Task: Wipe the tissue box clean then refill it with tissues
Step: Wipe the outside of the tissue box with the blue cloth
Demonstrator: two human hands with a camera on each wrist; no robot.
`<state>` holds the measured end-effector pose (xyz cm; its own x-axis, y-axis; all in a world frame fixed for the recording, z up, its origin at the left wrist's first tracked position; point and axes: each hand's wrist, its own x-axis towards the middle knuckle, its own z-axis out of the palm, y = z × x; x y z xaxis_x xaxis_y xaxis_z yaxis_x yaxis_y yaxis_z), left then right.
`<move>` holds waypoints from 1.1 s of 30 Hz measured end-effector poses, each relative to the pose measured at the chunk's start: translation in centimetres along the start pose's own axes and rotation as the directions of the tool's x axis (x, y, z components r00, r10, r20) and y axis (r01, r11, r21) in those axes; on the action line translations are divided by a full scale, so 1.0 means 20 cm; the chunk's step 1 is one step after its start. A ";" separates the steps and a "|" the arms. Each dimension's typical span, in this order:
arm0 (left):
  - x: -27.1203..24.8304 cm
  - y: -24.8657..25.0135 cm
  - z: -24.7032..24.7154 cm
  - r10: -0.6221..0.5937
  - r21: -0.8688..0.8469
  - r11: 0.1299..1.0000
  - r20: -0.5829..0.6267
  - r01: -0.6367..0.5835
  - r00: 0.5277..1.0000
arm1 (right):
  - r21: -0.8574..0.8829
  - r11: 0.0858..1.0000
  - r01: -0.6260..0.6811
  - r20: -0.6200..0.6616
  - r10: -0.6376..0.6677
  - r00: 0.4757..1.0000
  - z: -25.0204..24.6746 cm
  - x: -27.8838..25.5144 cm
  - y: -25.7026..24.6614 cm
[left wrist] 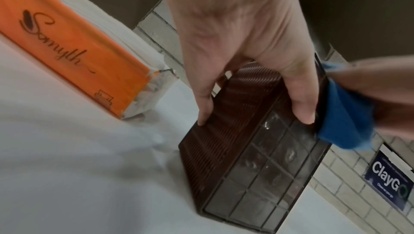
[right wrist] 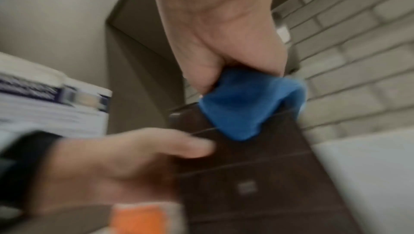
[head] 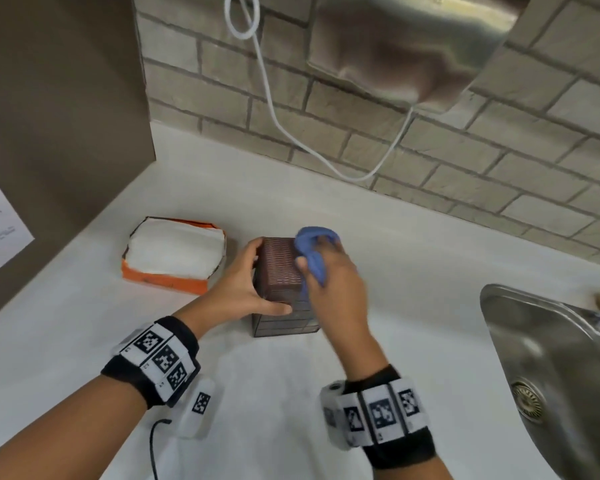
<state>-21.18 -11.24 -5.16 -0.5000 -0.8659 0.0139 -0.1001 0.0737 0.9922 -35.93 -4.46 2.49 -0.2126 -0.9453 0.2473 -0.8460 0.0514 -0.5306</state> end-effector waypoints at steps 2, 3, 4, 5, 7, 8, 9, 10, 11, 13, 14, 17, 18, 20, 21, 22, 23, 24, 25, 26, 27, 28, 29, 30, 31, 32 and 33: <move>0.00 0.00 -0.01 0.038 0.040 0.998 0.001 -0.038 0.999 | -0.013 0.994 0.110 0.065 -0.109 0.992 0.10 -0.04 -0.13; 0.00 0.02 -0.01 0.045 0.083 0.996 -0.002 -0.044 0.999 | -0.003 0.991 0.136 0.126 -0.135 0.983 0.14 -0.06 -0.16; -0.01 0.03 0.00 0.049 0.115 0.992 -0.005 -0.048 0.999 | 0.018 0.988 0.155 0.168 -0.156 0.973 0.14 -0.06 -0.16; 0.00 0.03 0.01 0.074 0.123 0.990 -0.003 -0.073 0.997 | 0.067 0.986 0.155 0.176 -0.164 0.971 0.12 -0.07 -0.13; -0.01 0.04 0.01 0.057 0.051 0.997 -0.013 -0.057 0.998 | 0.177 0.983 0.045 0.121 -0.067 0.990 0.03 -0.04 -0.02; -0.01 0.04 0.01 0.041 0.026 0.999 -0.018 -0.040 0.999 | 0.183 0.982 -0.051 0.087 0.035 0.996 -0.02 -0.03 0.04; -0.01 0.04 0.02 0.033 0.022 0.999 -0.022 -0.032 0.999 | 0.160 0.979 -0.125 0.047 0.119 0.992 -0.06 -0.01 0.08; -0.01 0.04 0.02 0.027 0.030 0.999 -0.015 -0.027 1.000 | 0.115 0.981 -0.157 0.008 0.157 0.988 -0.06 -0.01 0.10; -0.01 0.03 0.02 0.031 0.034 0.999 -0.002 -0.031 1.000 | 0.073 0.988 -0.135 -0.025 0.137 0.990 -0.04 -0.01 0.07; 0.00 0.03 0.02 0.035 0.023 0.999 0.005 -0.035 0.999 | -0.023 1.000 0.017 0.000 -0.017 1.000 0.06 -0.03 -0.06; 0.00 0.02 0.02 0.042 0.034 0.999 -0.010 -0.042 0.999 | -0.039 0.995 0.088 0.051 -0.086 0.995 0.12 -0.05 -0.13; -0.02 0.03 0.02 0.023 0.057 0.998 -0.066 -0.019 0.998 | 0.055 0.981 0.185 0.081 -0.190 0.979 0.17 -0.07 -0.16; -0.02 0.03 0.02 0.035 0.040 0.999 -0.050 -0.033 0.998 | 0.112 0.978 0.176 0.030 -0.180 0.983 0.13 -0.07 -0.10; -0.03 0.03 0.02 -0.016 0.006 1.000 -0.029 0.016 0.999 | 0.194 0.980 0.037 -0.065 -0.024 0.998 0.03 -0.05 0.05; -0.03 0.04 0.01 -0.038 -0.006 0.999 -0.034 0.038 0.999 | 0.242 0.965 -0.101 -0.060 0.118 0.991 -0.02 -0.04 0.13; -0.03 0.05 0.00 -0.048 -0.006 0.999 -0.024 0.048 0.999 | 0.296 0.926 -0.233 -0.033 0.253 0.967 -0.06 -0.03 0.20; -0.04 0.04 -0.01 -0.051 -0.014 0.999 -0.009 0.051 0.999 | 0.347 0.877 -0.331 -0.007 0.355 0.935 -0.09 -0.03 0.27; -0.04 0.03 -0.03 -0.061 -0.055 0.997 0.001 0.061 0.998 | 0.417 0.814 -0.403 0.016 0.437 0.899 -0.13 -0.03 0.34; -0.06 0.02 -0.06 -0.078 -0.120 0.990 0.007 0.079 0.997 | 0.551 0.714 -0.433 0.049 0.490 0.870 -0.17 -0.05 0.39; -0.07 0.02 -0.08 -0.091 -0.209 0.974 0.003 0.090 0.996 | 0.714 0.568 -0.409 0.103 0.493 0.864 -0.21 -0.07 0.43; -0.08 0.02 -0.12 -0.098 -0.309 0.947 -0.003 0.092 0.995 | 0.850 0.405 -0.337 0.138 0.447 0.884 -0.24 -0.09 0.47; -0.11 0.03 -0.13 -0.105 -0.415 0.904 0.008 0.099 0.994 | 0.937 0.228 -0.265 0.162 0.388 0.907 -0.28 -0.13 0.49; -0.14 0.04 -0.15 -0.109 -0.502 0.858 0.026 0.107 0.994 | 0.974 0.051 -0.221 0.189 0.357 0.915 -0.31 -0.17 0.51; -0.16 0.05 -0.17 -0.106 -0.576 0.809 0.053 0.117 0.993 | 0.972 -0.114 -0.207 0.233 0.315 0.920 -0.33 -0.21 0.52; -0.18 0.06 -0.19 -0.099 -0.637 0.760 0.080 0.127 0.992 | 0.946 -0.237 -0.221 0.285 0.282 0.916 -0.32 -0.25 0.53; -0.20 0.07 -0.21 -0.082 -0.682 0.720 0.101 0.129 0.992 | 0.928 -0.283 -0.241 0.324 0.296 0.899 -0.31 -0.27 0.53; -0.21 0.06 -0.22 -0.062 -0.710 0.693 0.110 0.122 0.992 | 0.943 -0.225 -0.244 0.313 0.353 0.882 -0.31 -0.30 0.52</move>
<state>-15.35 -9.68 -3.45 -0.5843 -0.8092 -0.0615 0.4805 -0.4060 0.7774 -46.44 3.71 0.53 -0.3337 -0.9159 -0.2229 0.7038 -0.0847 -0.7054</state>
